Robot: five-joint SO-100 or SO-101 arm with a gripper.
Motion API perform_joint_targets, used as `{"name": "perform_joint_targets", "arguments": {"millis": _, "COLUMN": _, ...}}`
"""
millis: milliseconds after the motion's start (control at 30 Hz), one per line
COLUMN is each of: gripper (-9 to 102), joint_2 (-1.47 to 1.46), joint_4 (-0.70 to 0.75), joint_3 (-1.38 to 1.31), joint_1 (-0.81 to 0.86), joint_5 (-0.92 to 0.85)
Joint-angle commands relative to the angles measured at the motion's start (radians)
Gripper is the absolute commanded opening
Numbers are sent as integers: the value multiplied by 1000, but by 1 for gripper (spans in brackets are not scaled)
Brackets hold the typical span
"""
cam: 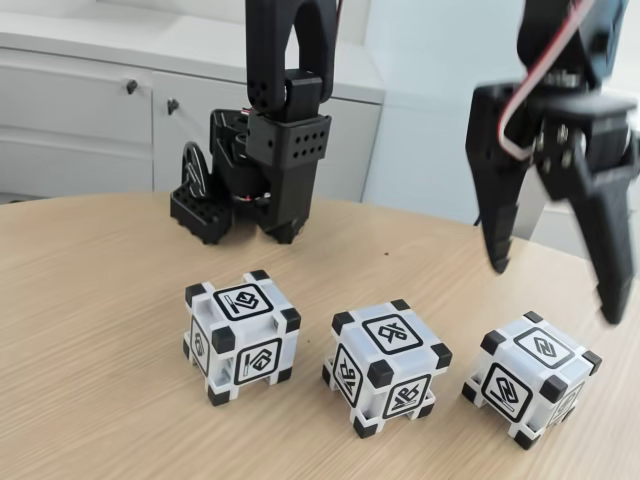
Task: Stack cubes from left to right.
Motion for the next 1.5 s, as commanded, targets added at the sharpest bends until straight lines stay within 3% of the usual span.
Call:
{"name": "perform_joint_targets", "arguments": {"millis": 0, "gripper": 33, "joint_2": -48, "joint_4": -8, "joint_3": -51, "joint_1": 0, "joint_5": 2}}
{"name": "perform_joint_targets", "arguments": {"millis": 467, "gripper": 33, "joint_2": -407, "joint_4": -8, "joint_3": -284, "joint_1": 18, "joint_5": -86}}
{"name": "perform_joint_targets", "arguments": {"millis": 633, "gripper": 19, "joint_2": -460, "joint_4": -8, "joint_3": -314, "joint_1": 18, "joint_5": -89}}
{"name": "perform_joint_targets", "arguments": {"millis": 967, "gripper": 12, "joint_2": -439, "joint_4": 14, "joint_3": -316, "joint_1": 17, "joint_5": -55}}
{"name": "perform_joint_targets", "arguments": {"millis": 1467, "gripper": 12, "joint_2": 172, "joint_4": 287, "joint_3": -296, "joint_1": 18, "joint_5": -110}}
